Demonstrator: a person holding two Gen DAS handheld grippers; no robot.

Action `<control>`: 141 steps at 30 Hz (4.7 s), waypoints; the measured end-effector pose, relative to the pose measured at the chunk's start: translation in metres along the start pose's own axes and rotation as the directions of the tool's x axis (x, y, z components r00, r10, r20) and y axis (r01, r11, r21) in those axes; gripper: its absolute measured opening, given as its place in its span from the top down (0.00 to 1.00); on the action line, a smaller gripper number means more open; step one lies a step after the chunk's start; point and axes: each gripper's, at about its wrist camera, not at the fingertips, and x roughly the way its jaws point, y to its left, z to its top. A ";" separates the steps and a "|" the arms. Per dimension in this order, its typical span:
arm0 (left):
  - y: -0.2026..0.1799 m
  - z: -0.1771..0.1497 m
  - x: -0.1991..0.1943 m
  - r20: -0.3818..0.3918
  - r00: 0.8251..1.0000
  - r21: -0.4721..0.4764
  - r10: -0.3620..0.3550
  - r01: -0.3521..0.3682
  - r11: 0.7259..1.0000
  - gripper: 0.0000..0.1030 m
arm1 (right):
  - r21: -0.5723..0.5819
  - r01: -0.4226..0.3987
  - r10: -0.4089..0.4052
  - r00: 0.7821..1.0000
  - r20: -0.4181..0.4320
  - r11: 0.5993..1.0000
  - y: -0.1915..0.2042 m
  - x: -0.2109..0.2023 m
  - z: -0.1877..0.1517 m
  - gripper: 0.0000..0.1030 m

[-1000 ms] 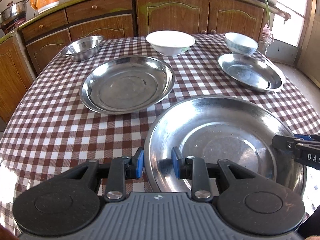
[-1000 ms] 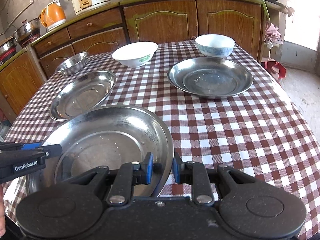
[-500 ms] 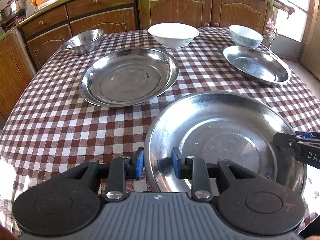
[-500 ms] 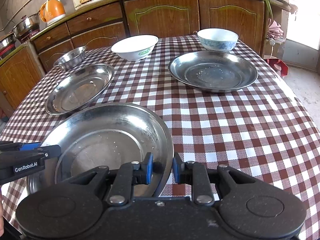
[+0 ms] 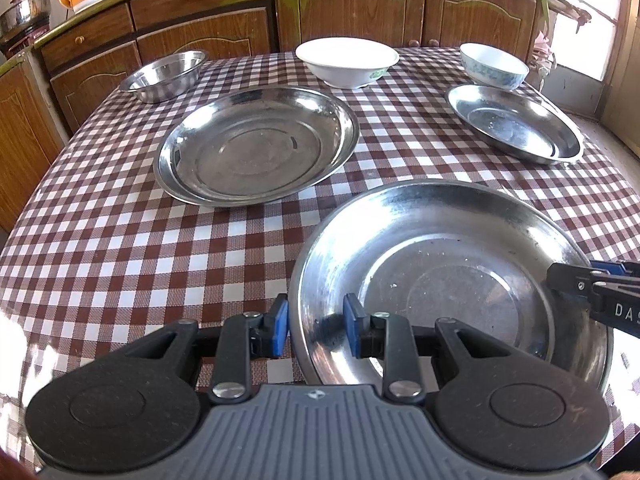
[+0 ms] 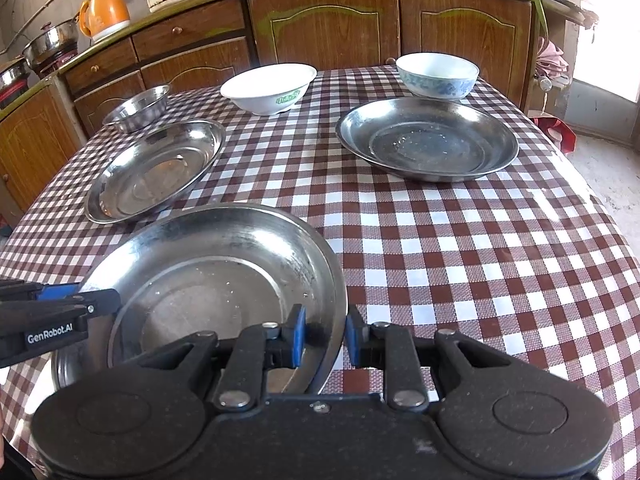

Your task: Organize plates and bowls

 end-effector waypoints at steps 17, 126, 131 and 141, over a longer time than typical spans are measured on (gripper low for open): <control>0.002 -0.001 0.003 -0.023 1.000 -0.028 -0.009 0.008 1.000 0.71 | -0.004 -0.003 0.003 1.000 -0.016 1.000 0.002 0.004 -0.002 0.71; 0.089 0.057 -0.009 0.009 0.986 -0.247 0.168 -0.161 0.956 0.11 | -0.157 -0.153 0.178 0.971 0.158 0.976 0.083 0.006 0.087 0.24; 0.090 0.059 -0.006 0.009 0.985 -0.247 0.170 -0.163 0.955 0.11 | -0.160 -0.153 0.178 0.971 0.158 0.975 0.085 0.009 0.090 0.24; 0.095 0.062 0.000 0.004 0.985 -0.248 0.174 -0.167 0.954 0.11 | -0.160 -0.150 0.175 0.972 0.155 0.976 0.088 0.016 0.096 0.23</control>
